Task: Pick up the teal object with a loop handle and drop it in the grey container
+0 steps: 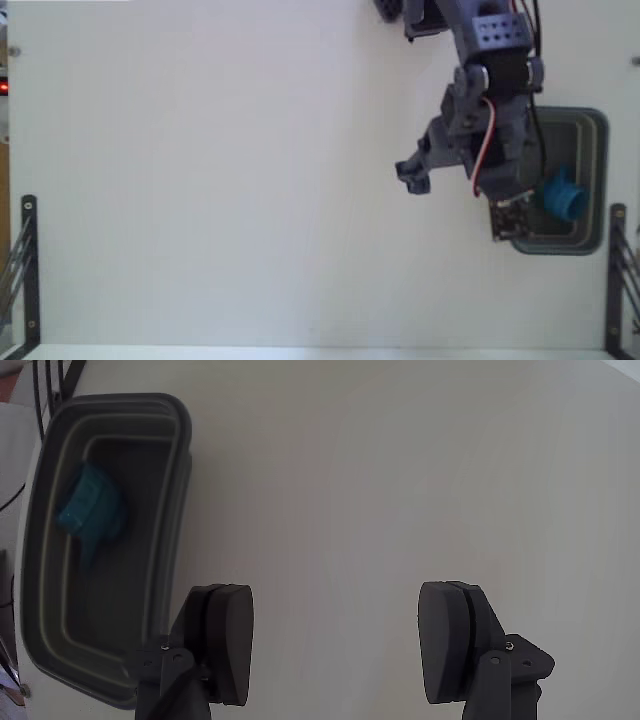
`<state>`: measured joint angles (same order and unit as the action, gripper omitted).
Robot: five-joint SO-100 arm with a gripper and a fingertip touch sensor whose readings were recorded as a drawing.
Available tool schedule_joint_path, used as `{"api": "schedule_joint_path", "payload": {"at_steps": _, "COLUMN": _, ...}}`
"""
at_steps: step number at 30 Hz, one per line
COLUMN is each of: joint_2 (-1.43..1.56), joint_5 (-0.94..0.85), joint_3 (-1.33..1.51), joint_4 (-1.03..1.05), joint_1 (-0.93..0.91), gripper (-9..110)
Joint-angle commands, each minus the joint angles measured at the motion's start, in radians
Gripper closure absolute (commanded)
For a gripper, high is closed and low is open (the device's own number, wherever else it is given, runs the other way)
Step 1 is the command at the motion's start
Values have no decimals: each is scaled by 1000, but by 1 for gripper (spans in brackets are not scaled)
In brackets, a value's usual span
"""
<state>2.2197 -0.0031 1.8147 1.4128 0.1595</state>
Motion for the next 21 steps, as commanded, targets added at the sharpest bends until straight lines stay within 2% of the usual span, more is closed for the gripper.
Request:
{"api": "schedule_joint_path", "payload": {"at_steps": 1, "joint_2": 100, "joint_5": 3, "joint_3": 25, "joint_4": 17, "joint_1": -37, "gripper": -9}}
{"api": "schedule_joint_path", "payload": {"at_steps": 21, "joint_2": 254, "joint_5": 3, "joint_3": 178, "joint_4": 18, "joint_1": -154, "gripper": -9}}
